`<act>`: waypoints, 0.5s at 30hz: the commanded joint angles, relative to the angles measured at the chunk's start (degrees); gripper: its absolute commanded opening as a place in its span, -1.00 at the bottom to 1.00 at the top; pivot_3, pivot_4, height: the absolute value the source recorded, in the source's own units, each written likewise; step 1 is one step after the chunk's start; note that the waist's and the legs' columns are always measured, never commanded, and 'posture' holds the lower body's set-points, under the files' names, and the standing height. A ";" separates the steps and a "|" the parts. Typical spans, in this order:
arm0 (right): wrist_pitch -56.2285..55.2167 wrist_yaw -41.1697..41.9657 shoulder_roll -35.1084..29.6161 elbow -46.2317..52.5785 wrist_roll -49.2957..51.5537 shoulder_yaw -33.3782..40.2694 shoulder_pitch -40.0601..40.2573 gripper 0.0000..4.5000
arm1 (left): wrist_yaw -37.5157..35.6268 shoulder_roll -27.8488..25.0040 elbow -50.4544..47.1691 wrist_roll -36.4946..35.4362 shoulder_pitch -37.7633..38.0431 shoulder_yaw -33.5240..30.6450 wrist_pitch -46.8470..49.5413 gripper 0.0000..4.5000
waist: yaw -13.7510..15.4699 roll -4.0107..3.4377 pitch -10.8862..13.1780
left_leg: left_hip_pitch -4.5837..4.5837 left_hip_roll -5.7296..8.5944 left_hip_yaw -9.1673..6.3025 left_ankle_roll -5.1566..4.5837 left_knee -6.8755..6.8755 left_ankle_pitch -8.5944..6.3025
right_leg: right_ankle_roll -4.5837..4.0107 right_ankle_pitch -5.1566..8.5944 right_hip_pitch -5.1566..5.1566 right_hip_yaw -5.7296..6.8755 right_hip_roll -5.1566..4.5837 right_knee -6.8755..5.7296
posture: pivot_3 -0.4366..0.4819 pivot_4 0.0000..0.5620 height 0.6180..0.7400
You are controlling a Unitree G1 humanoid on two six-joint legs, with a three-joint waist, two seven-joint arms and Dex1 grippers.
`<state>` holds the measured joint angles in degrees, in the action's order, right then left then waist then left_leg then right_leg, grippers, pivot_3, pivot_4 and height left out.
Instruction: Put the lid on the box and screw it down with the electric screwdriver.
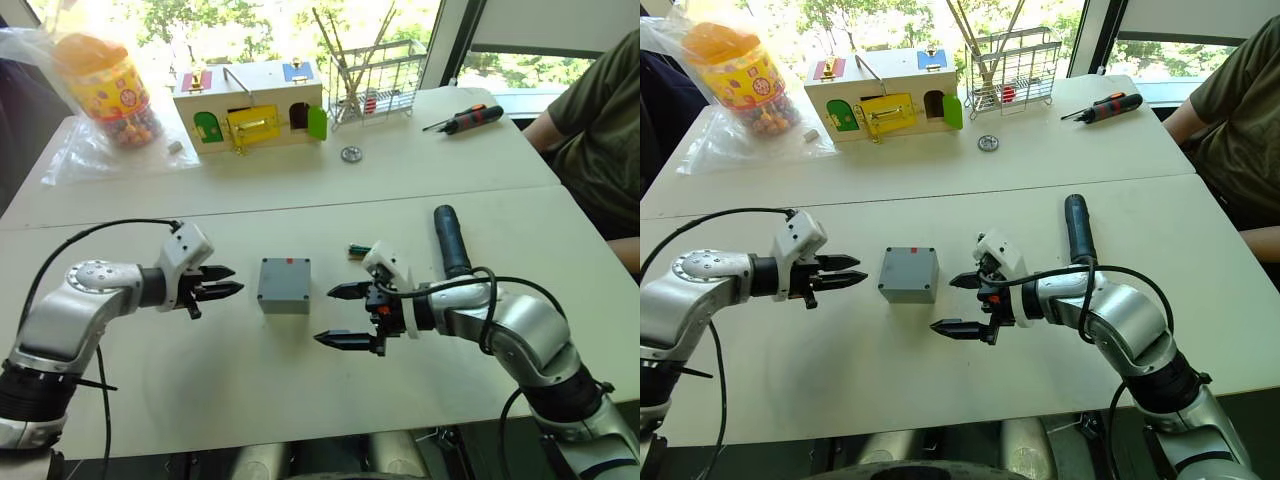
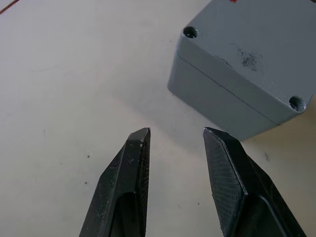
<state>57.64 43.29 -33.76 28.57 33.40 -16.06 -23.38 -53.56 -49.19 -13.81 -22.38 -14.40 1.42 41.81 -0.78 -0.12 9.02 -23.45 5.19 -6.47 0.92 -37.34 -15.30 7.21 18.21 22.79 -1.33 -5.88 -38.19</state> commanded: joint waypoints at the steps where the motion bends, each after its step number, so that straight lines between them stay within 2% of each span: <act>1: -1.43 -1.26 2.98 -1.42 -1.15 -1.77 -1.38 0.98 | 1.71 1.56 -1.14 1.97 -0.27 1.71 -1.67 -0.24 | 0.00 0.01 0.00 | 0.00 0.00 0.00 0.02 0.02 0.01 | 0.00 0.00 0.03 0.00 0.00 0.00 | -0.05 -0.47 1.00; 9: 1.21 -3.50 7.88 -1.60 -2.45 -7.08 -2.89 0.98 | 0.61 6.05 6.34 6.45 -7.52 7.24 -7.68 -0.24 | 0.01 0.04 -0.03 | 0.00 0.02 -0.03 0.07 0.01 0.04 | 0.00 0.00 0.02 0.06 0.01 -0.02 | -0.05 -0.47 1.00; 15: 6.25 -6.55 13.75 -1.22 -0.06 -6.27 -3.50 0.98 | -1.18 8.50 13.80 10.37 -12.45 10.13 -13.58 -0.24 | -0.16 0.05 -0.03 | 0.00 0.01 -0.05 0.08 0.03 0.05 | 0.00 0.00 0.07 0.10 0.04 -0.06 | -0.05 -0.47 1.00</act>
<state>63.51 37.71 -21.47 24.67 31.76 -23.32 -25.51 -53.14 -41.27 -0.60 -12.82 -25.84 10.40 31.17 -0.94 -0.06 8.98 -23.45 5.20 -6.52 1.00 -37.31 -15.25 7.21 18.21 22.85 -1.22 -5.84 -38.26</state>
